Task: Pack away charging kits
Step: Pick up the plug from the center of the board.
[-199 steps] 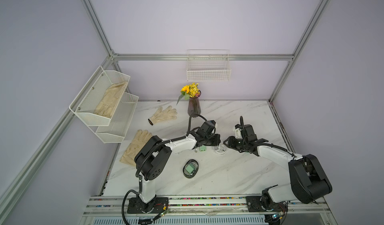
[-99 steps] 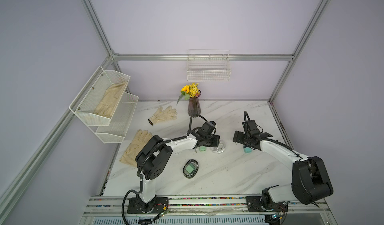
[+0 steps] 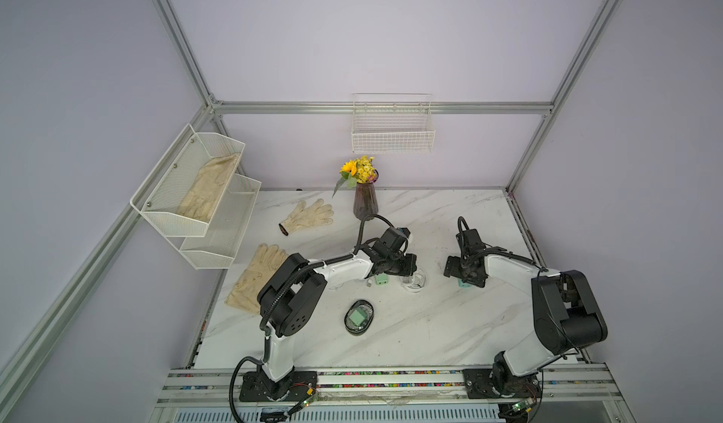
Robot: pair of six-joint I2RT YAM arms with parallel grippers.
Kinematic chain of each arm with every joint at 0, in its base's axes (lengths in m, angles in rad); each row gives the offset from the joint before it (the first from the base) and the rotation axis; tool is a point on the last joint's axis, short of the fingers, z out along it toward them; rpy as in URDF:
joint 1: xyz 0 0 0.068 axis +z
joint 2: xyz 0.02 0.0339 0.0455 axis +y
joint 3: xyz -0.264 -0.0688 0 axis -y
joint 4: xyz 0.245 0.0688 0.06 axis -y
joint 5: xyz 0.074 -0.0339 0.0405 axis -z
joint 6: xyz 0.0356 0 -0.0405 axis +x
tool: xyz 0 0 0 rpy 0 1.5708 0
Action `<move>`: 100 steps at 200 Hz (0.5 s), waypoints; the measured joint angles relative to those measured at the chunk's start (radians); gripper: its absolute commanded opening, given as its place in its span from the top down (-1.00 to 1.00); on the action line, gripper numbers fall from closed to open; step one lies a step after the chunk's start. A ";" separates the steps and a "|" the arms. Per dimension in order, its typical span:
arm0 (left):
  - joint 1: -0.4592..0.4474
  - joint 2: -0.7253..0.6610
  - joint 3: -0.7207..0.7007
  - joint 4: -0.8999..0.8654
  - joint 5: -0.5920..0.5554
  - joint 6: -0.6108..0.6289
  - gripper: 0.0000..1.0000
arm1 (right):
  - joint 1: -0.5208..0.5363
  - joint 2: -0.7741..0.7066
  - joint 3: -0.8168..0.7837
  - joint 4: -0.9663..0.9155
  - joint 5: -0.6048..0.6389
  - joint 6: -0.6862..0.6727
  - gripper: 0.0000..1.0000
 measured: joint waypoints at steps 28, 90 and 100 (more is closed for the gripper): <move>0.000 0.000 0.000 0.005 0.007 0.000 1.00 | 0.000 -0.006 0.000 -0.002 -0.034 0.000 -0.12; 0.001 0.000 0.000 0.008 0.011 0.000 1.00 | 0.001 -0.024 0.000 -0.005 -0.045 0.000 0.39; 0.001 0.000 0.000 0.008 0.012 0.000 1.00 | 0.006 -0.029 0.000 -0.006 -0.048 -0.003 0.39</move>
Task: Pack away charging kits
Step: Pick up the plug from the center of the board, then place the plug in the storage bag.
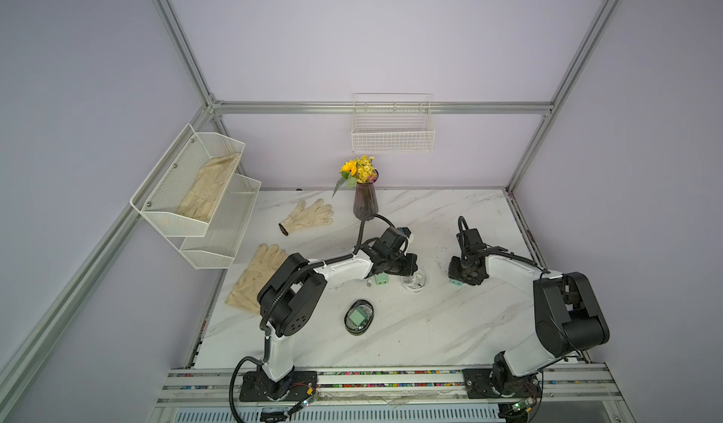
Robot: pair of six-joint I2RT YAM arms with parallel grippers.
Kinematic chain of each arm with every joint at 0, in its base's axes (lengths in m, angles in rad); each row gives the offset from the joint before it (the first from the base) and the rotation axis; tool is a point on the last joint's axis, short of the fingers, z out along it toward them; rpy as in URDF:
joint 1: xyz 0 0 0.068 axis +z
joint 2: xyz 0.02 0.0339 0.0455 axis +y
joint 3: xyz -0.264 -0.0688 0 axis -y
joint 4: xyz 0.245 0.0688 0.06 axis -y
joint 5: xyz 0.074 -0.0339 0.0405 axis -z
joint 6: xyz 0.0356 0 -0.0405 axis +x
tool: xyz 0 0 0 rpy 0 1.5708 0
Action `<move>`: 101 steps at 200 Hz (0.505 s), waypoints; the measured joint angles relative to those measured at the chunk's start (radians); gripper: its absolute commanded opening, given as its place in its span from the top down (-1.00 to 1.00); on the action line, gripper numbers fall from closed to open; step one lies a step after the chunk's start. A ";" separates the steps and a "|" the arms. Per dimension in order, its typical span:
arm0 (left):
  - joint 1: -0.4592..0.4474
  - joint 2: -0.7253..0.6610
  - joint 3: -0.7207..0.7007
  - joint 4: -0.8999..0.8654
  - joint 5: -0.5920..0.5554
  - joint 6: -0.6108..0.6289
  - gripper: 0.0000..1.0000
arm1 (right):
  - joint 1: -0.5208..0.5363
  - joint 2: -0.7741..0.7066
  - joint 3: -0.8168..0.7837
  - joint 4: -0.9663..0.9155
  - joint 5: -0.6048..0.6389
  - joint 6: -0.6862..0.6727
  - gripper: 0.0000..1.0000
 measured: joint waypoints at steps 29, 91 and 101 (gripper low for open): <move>0.002 0.000 0.000 -0.002 0.003 0.000 1.00 | 0.063 -0.040 0.020 -0.035 -0.006 0.006 0.43; 0.023 0.000 0.000 -0.002 0.036 -0.005 1.00 | 0.199 -0.082 0.078 0.013 -0.141 0.054 0.46; 0.026 0.000 0.000 -0.001 0.040 -0.010 1.00 | 0.199 -0.077 0.067 0.032 -0.163 0.059 0.46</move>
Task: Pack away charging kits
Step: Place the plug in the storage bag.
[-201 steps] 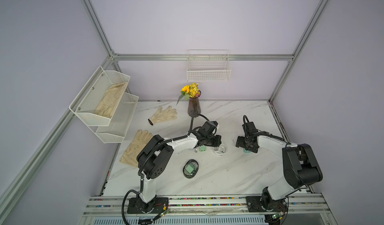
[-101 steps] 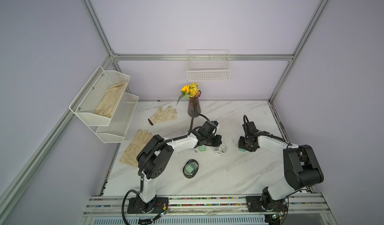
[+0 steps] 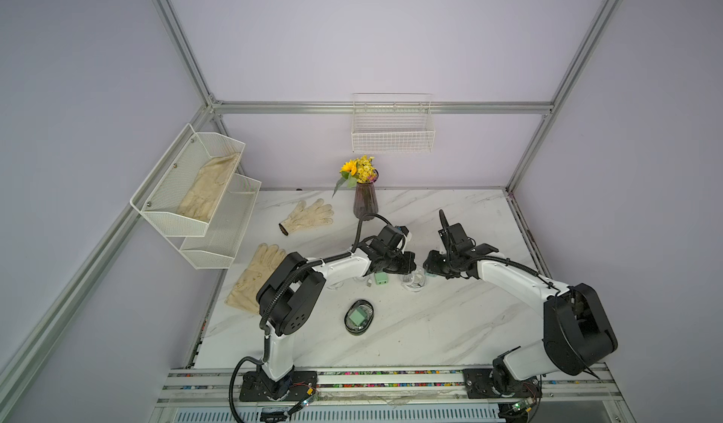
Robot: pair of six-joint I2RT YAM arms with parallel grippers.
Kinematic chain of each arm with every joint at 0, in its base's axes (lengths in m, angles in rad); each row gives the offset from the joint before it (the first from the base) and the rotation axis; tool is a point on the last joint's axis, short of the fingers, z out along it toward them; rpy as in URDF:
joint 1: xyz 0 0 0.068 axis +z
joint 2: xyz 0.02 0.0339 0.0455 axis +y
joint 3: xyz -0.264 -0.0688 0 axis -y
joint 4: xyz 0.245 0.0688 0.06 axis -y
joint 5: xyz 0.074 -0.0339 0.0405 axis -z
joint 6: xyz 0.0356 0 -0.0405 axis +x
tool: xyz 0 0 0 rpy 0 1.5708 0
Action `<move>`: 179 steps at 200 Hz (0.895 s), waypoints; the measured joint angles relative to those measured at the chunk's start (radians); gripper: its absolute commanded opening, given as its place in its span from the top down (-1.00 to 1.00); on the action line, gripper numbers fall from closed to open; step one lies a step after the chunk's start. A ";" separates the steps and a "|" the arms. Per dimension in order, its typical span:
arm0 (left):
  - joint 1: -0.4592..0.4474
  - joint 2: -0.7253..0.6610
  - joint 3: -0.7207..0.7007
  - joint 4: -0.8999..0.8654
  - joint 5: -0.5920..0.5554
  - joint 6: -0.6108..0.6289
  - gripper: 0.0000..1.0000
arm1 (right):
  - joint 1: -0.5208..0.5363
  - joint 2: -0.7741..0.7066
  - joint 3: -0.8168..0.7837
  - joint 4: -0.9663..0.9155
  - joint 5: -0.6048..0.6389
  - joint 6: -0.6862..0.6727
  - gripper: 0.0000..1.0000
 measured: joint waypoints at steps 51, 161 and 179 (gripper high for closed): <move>0.001 0.000 0.000 0.016 0.022 -0.023 1.00 | 0.000 0.068 -0.042 0.114 -0.114 0.023 0.45; 0.010 0.000 0.000 0.043 0.037 -0.045 1.00 | 0.012 0.150 -0.030 0.177 -0.138 0.008 0.42; 0.010 0.000 0.000 0.044 0.040 -0.043 1.00 | 0.017 0.145 -0.022 0.155 -0.118 0.004 0.41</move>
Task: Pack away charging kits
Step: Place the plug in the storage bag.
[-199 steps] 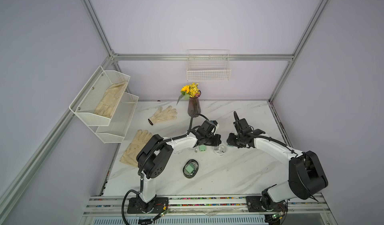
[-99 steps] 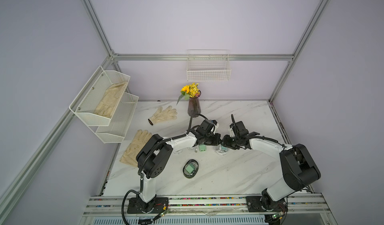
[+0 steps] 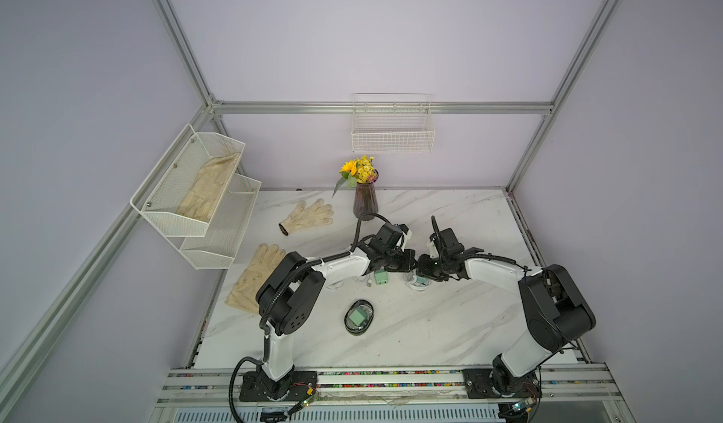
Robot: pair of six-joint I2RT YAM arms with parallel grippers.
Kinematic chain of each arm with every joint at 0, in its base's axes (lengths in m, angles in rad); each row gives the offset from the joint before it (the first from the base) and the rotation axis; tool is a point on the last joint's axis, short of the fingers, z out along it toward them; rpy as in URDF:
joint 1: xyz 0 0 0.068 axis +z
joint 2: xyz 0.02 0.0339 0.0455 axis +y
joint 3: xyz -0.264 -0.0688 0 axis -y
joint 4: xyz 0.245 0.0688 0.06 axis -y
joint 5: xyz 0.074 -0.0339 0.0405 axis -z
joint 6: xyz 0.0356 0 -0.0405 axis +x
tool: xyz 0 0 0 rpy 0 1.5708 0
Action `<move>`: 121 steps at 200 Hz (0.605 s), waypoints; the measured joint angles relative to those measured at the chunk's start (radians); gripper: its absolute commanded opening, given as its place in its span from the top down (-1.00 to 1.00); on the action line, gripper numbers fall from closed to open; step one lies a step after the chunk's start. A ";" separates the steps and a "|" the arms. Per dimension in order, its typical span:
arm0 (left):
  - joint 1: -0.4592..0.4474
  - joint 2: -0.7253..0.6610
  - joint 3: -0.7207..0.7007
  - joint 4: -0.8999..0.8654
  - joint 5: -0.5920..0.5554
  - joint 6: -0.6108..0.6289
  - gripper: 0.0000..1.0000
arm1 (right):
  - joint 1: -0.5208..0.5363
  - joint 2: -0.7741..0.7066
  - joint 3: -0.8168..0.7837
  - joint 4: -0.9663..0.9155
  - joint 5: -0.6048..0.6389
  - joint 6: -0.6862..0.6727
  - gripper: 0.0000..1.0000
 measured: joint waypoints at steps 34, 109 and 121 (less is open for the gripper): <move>0.000 0.004 0.000 0.008 0.002 0.007 1.00 | 0.006 -0.002 0.009 -0.019 0.026 -0.007 0.17; 0.003 0.001 0.000 0.014 0.027 0.011 0.91 | -0.002 -0.089 0.007 -0.075 0.077 0.007 -0.43; 0.002 -0.003 0.000 0.023 0.036 0.011 0.88 | -0.002 -0.112 0.007 -0.097 0.092 0.006 -0.43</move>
